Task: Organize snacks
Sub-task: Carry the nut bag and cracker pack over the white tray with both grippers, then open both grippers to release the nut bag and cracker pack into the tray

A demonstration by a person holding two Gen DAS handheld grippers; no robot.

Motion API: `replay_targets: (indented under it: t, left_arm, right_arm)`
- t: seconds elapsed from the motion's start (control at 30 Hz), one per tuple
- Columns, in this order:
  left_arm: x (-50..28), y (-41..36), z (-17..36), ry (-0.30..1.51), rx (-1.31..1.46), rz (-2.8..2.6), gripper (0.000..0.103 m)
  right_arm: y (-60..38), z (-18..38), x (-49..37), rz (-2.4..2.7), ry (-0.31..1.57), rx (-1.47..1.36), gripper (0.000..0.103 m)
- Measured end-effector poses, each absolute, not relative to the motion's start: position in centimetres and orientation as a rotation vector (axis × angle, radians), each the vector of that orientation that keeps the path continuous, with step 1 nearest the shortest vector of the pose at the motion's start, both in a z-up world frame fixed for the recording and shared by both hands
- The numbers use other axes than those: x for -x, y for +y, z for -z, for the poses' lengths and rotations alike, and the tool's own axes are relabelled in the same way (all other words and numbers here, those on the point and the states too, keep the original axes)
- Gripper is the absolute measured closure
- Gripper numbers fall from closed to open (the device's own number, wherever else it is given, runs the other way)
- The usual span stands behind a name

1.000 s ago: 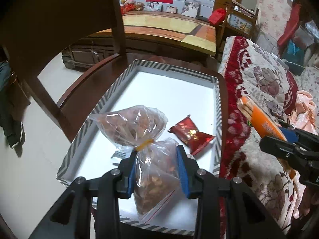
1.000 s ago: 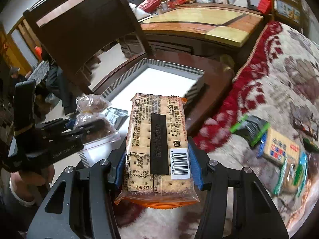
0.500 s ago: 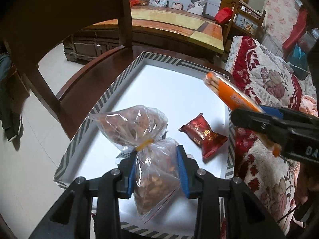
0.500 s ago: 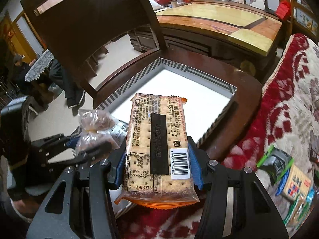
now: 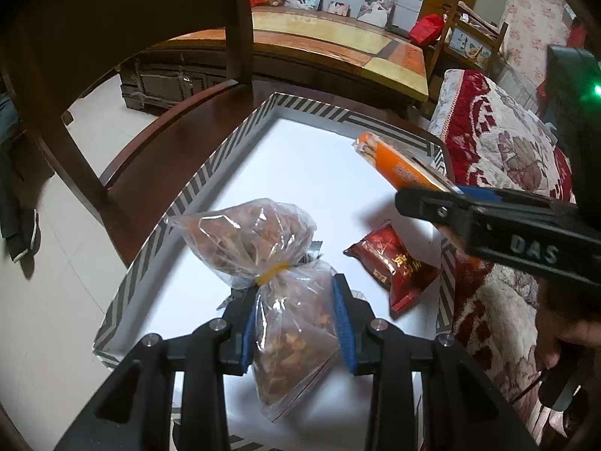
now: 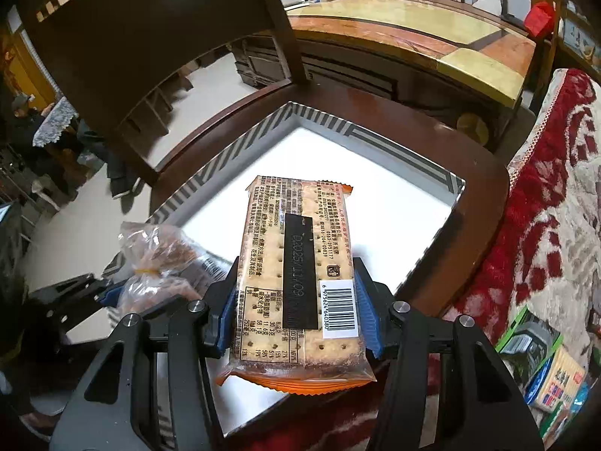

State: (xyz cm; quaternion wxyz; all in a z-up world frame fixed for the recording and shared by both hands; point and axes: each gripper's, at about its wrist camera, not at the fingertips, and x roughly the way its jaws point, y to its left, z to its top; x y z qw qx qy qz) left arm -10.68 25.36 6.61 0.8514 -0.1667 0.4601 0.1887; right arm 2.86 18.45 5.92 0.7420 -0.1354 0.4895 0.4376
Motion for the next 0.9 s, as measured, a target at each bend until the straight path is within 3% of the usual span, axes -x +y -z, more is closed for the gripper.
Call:
replay_targets:
  t: [0.27, 0.33, 0.4, 0.57, 0.8, 0.9]
  left_arm:
    - [10.3, 26.1, -5.5, 0.998, 0.401, -0.414, 0.064]
    - [10.3, 26.2, -5.3, 1.001, 0.407, -0.417, 0.058]
    - [10.3, 26.2, -5.1, 1.010, 0.420, -0.411, 0.045]
    - [10.7, 26.4, -5.4, 0.999, 0.432, -0.429, 0.035]
    - [11.3, 25.8, -6.7, 0.976, 0.423, -0.441, 0.031]
    - [11.4, 25.0, -7.5, 0.965, 0.415, -0.441, 0.025]
  right_arm:
    - [20.4, -4.3, -3.1, -0.933, 1.112, 0.328, 0.051]
    - [20.6, -3.8, -3.0, -0.932, 1.128, 0.325, 0.050]
    - [20.8, -3.0, -3.2, -0.949, 1.173, 0.309, 0.049]
    - [19.7, -3.6, -2.9, -0.972, 1.168, 0.261, 0.045]
    - [15.9, -6.0, -1.6, -0.970, 1.123, 0.196, 0.045]
    - [13.8, -6.6, -1.1, -0.955, 1.112, 0.159, 0.045]
